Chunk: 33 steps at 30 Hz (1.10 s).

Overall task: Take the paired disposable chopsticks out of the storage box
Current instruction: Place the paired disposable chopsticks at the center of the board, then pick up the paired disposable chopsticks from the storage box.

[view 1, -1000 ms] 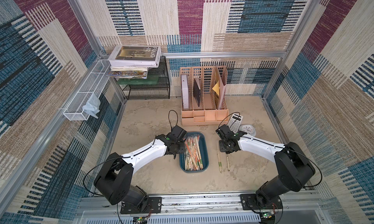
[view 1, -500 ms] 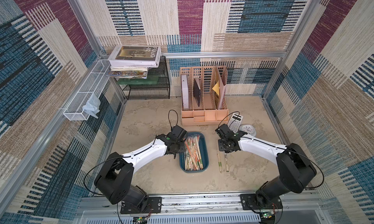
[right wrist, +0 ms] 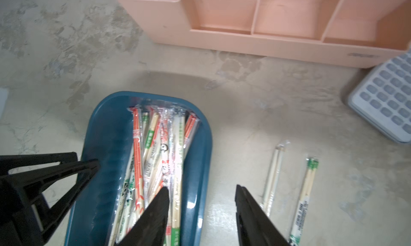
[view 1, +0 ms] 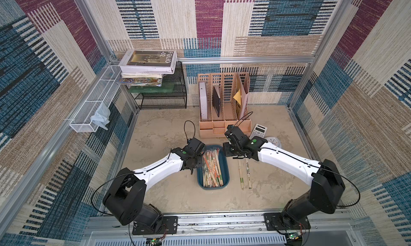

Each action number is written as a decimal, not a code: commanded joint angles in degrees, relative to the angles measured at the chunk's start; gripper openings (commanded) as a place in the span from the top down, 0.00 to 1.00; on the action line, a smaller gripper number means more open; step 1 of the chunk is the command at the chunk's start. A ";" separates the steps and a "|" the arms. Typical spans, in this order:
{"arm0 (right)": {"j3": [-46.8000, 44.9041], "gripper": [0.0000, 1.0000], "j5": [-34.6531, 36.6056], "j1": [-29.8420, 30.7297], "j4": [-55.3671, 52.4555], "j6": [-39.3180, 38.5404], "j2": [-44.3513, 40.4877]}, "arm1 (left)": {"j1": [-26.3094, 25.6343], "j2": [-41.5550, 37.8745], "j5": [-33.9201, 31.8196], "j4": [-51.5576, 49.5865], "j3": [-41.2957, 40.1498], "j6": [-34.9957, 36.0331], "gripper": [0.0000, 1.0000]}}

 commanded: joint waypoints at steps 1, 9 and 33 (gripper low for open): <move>2.56 0.49 -0.86 2.38 -0.63 0.67 3.32 | -0.02 -0.80 -1.15 0.12 0.03 -0.10 0.54; 5.68 0.51 -2.19 6.79 0.57 1.69 11.40 | 0.11 -3.68 -3.84 -0.98 -0.14 0.52 0.53; 6.53 0.66 -5.64 9.62 3.30 3.28 18.64 | 0.33 -11.57 -6.68 0.96 -5.39 -3.39 0.52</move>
